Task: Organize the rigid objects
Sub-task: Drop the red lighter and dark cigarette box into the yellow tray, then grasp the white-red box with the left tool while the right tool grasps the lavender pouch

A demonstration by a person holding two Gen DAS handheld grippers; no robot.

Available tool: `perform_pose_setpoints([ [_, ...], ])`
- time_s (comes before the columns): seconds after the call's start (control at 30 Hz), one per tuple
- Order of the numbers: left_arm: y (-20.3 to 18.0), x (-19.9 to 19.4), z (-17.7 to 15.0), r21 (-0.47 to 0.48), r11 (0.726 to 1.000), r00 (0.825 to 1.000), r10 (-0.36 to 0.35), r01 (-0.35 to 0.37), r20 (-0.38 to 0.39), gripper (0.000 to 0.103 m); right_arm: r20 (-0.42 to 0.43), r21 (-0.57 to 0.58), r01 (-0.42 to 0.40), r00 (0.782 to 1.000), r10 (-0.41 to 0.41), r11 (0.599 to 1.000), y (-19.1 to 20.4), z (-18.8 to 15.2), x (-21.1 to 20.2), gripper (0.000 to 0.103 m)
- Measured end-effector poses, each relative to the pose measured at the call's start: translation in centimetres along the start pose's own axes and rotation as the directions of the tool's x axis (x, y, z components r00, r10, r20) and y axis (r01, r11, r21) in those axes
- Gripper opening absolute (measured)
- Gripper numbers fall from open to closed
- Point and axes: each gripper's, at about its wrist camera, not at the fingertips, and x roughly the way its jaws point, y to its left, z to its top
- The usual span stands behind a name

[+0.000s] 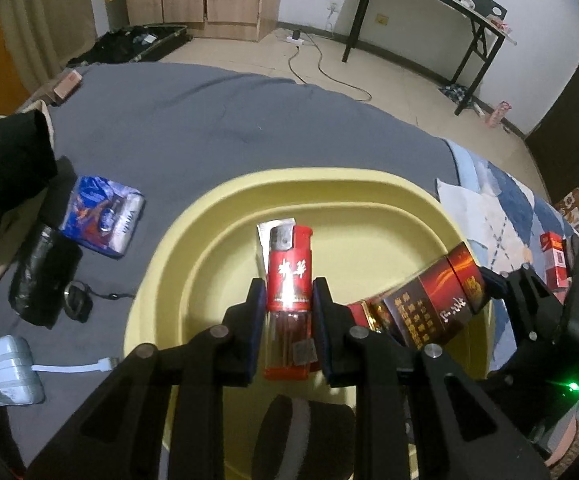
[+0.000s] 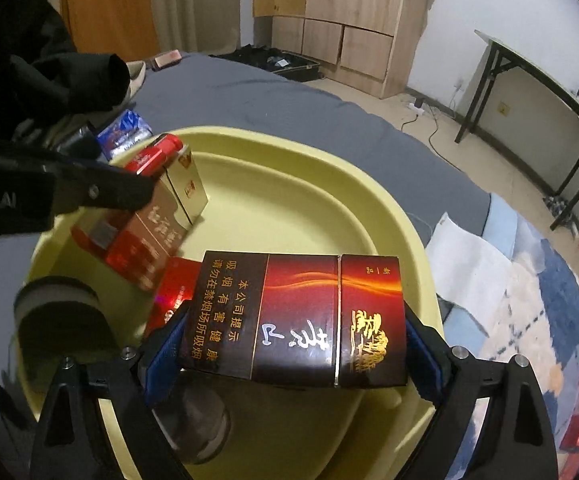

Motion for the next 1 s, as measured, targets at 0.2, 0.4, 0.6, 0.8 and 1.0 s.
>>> perform_pose_setpoints([
  [0.2,-2.5,-4.2,1.6,0.006,1.000,0.990,-0.019,0.018,0.138,0.096,0.107,0.078,-0.009,0.994,0.000,0.997,-1.5,-1.2,-4.6,0.103],
  [0.4,-9.5,-6.1,3.7,0.051,0.994,0.988,-0.103,0.098,0.115,0.103,0.157,0.261,0.078,0.980,-0.122,0.962,-9.3,-6.4,-12.9,0.103],
  [0.6,-20.2,-6.1,2.4,0.100,0.977,0.982,-0.189,0.186,0.017,0.103,0.068,0.401,0.292,0.936,-0.347,0.868,-20.4,-16.6,-19.6,0.103],
  [0.8,-29.5,-2.0,-3.3,0.123,0.971,0.973,-0.190,0.206,-0.131,0.103,-0.004,0.448,0.252,0.960,-0.281,0.858,-28.5,-23.9,-19.1,0.103],
  [1.0,-34.9,1.5,-5.8,0.118,0.975,0.968,-0.162,0.187,-0.192,0.103,0.029,0.408,0.186,0.976,-0.216,0.894,-28.4,-25.4,-17.8,0.103],
])
